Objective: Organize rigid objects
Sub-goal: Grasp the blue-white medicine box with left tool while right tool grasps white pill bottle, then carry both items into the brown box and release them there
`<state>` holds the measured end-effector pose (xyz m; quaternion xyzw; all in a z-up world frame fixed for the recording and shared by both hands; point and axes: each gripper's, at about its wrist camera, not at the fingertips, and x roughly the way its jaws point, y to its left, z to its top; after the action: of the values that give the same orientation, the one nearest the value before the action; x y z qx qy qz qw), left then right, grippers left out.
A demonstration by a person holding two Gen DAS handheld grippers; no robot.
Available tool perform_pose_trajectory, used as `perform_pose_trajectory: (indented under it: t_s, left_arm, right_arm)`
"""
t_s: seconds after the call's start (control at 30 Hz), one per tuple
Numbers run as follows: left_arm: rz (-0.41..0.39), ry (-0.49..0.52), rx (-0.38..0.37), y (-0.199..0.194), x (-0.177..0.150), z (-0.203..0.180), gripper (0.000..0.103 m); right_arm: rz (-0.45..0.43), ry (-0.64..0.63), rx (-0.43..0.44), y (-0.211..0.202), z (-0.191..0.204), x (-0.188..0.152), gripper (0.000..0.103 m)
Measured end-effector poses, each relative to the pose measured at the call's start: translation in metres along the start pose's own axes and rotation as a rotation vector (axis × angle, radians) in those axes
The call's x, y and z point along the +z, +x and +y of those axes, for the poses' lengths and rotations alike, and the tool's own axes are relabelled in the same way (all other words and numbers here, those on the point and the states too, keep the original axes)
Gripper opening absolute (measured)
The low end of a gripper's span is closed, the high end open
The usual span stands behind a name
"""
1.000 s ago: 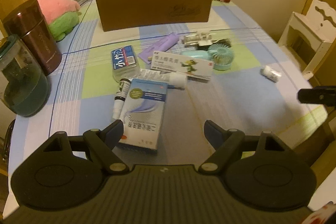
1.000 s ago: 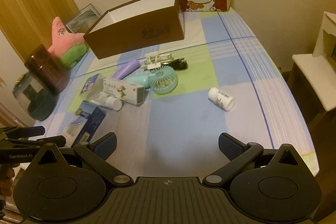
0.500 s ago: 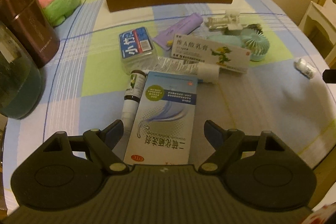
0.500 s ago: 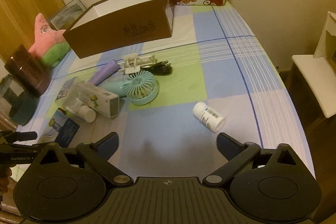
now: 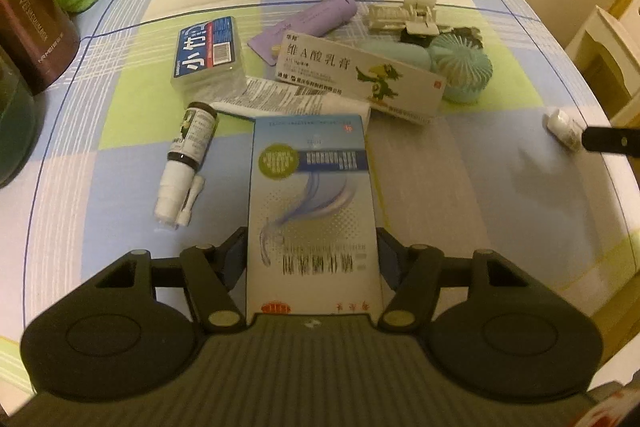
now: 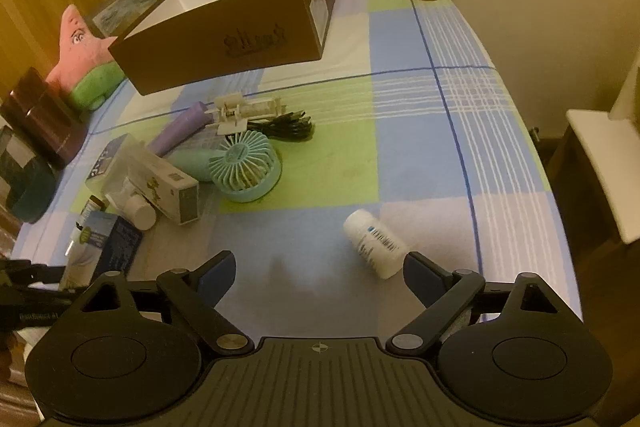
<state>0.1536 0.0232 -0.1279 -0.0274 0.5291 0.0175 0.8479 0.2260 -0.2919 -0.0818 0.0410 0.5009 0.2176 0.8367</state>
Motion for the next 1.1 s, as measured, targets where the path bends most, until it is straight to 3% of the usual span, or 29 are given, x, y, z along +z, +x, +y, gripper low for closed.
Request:
perform_pose_trajectory:
  t_s: [0.23, 0.47, 0.83, 0.9, 1.1]
  left_arm:
    - [0.007, -0.026, 0.04, 0.011, 0.015, -0.004, 0.063]
    - [-0.002, -0.056, 0.087, 0.011, 0.015, -0.011, 0.062]
    - [-0.024, -0.101, 0.152, 0.002, 0.006, -0.023, 0.062]
    - [-0.026, -0.111, 0.16, 0.0, 0.005, -0.024, 0.062]
    - [-0.043, -0.116, 0.18, -0.012, 0.005, -0.027, 0.062]
  right_arm:
    - [0.009, -0.058, -0.005, 0.012, -0.011, 0.008, 0.085]
    - [0.047, -0.138, 0.003, 0.031, -0.018, 0.009, 0.07]
    - [0.072, -0.279, -0.009, 0.051, -0.02, 0.007, 0.04]
    - [0.064, -0.31, -0.019, 0.051, -0.018, 0.006, 0.028]
    - [0.061, -0.299, 0.022, 0.042, -0.017, 0.006, 0.027]
